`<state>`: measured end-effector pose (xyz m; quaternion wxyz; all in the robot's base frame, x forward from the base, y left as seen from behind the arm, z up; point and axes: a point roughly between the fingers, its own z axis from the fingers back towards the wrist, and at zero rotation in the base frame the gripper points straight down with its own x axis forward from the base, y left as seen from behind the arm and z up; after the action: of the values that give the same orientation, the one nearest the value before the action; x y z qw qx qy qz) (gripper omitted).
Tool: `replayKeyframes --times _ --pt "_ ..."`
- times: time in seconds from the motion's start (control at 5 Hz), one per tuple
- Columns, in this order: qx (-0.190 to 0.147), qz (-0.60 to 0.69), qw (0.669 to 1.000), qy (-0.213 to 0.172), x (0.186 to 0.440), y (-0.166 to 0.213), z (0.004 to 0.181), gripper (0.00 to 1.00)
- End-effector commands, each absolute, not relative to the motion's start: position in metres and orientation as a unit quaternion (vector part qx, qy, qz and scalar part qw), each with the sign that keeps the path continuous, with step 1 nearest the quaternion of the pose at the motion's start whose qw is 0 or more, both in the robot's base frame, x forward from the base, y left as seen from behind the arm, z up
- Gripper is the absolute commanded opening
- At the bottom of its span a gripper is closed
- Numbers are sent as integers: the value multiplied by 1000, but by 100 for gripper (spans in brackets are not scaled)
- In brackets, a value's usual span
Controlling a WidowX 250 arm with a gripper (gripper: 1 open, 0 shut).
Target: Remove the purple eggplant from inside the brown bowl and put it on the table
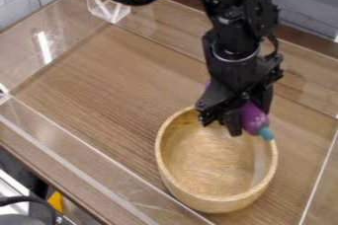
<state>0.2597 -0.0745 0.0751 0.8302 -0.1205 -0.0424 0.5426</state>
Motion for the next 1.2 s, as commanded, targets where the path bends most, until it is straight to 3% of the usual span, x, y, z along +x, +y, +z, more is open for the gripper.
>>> replayKeyframes --times 0.0,0.2,0.6,1.0 --pt "-141 568 808 -68 286 -70 82 0" --pt "-141 588 793 -75 299 -63 77 0" --pt "-135 584 796 -83 303 -47 79 0" --pt "-126 583 798 -89 295 -58 68 0"
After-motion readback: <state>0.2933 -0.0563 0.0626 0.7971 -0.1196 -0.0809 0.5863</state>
